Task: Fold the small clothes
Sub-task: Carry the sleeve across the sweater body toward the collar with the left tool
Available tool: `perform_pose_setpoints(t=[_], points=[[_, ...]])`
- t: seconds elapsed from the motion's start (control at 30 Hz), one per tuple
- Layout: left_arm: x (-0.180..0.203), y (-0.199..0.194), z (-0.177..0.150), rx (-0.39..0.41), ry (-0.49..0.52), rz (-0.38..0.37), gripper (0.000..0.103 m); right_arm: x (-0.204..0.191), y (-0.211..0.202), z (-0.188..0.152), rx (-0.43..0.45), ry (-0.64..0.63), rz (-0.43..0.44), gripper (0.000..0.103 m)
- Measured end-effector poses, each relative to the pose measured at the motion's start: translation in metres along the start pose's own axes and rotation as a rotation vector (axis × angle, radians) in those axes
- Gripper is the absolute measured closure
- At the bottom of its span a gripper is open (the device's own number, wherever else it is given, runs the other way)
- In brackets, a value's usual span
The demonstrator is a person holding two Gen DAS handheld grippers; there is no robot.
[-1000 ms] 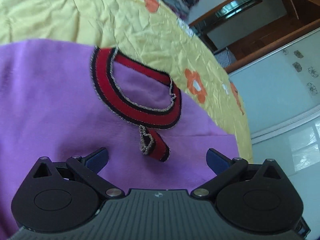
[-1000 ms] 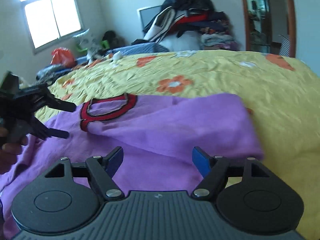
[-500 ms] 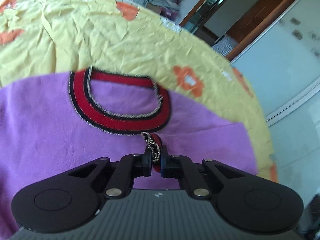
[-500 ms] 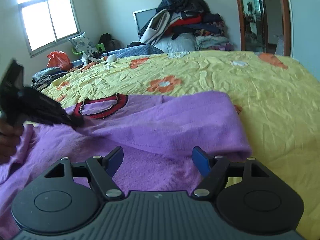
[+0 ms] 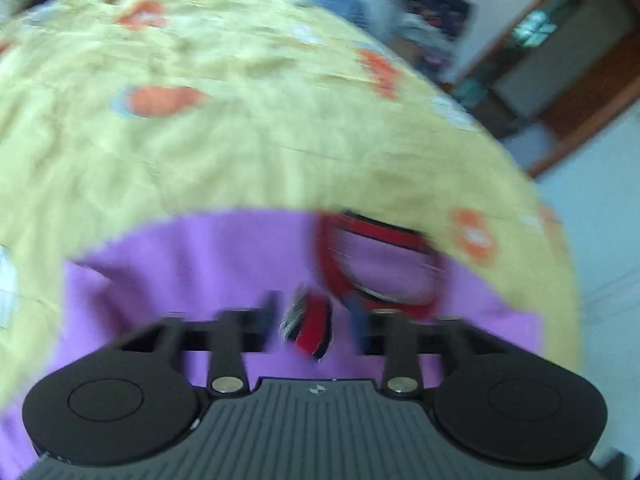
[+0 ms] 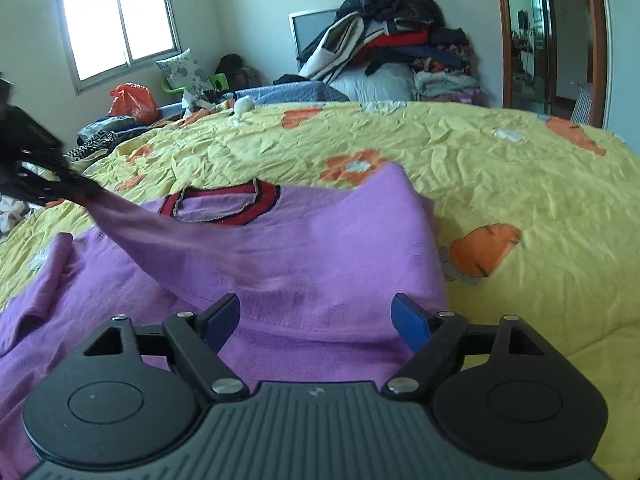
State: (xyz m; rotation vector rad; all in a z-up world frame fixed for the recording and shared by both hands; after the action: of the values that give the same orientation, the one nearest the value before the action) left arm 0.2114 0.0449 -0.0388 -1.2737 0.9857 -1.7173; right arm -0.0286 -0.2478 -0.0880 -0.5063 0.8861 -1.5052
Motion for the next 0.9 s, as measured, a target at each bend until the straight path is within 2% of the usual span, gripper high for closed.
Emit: perform_pose_setpoints(t=[0.07,0.13,0.3,0.4,0.47,0.5,0.53,0.57,0.7,0.77,0.9], points=[[-0.006,0.003,-0.005,-0.012,0.019,-0.033,0.046,-0.003,-0.003,0.000,0.013,-0.017,-0.019,0.020],[-0.013,0.008,-0.016,-0.026,0.042,-0.052,0.031,-0.003,-0.007,-0.001,0.025,-0.028,-0.030,0.020],[-0.024,0.024,-0.042,-0.055,0.070,-0.170,0.029,-0.004,-0.009,0.000,0.040,-0.057,-0.034,0.020],[-0.022,0.032,-0.051,-0.049,0.132,-0.197,0.029,-0.012,-0.013,0.001,0.047,-0.095,-0.014,0.020],[-0.016,0.038,-0.049,-0.036,0.185,-0.162,0.036,-0.017,-0.013,0.000,0.044,-0.127,-0.016,0.020],[-0.014,0.041,-0.048,-0.029,0.206,-0.145,0.054,-0.019,-0.012,0.000,0.041,-0.138,-0.023,0.020],[-0.011,0.045,-0.046,-0.036,0.229,-0.137,0.084,-0.021,-0.011,-0.001,0.038,-0.147,-0.026,0.020],[-0.008,0.050,-0.045,-0.052,0.243,-0.126,0.096,-0.023,-0.011,-0.002,0.038,-0.153,-0.024,0.020],[0.007,0.048,-0.049,-0.048,0.345,-0.055,0.100,-0.026,-0.015,-0.002,0.049,-0.162,-0.037,0.020],[0.013,0.033,-0.055,-0.066,0.361,-0.051,0.100,-0.026,-0.018,-0.002,0.057,-0.172,-0.044,0.020],[0.019,-0.021,-0.075,-0.144,0.301,-0.134,0.100,-0.028,-0.027,0.001,0.076,-0.183,-0.026,0.020]])
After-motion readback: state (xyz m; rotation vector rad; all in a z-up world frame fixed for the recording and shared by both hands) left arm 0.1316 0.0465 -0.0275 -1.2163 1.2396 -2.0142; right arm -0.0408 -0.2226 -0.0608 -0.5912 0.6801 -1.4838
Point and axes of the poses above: each gripper's, at about its wrist camera, not at the fingertips, and y roughly the way its jaws point, x to its right, z to its top, the point moved 7 cm from there along y, roughly the way its jaws point, and after that the axes turned 15 degrees about -x, right-handed, at the moved point
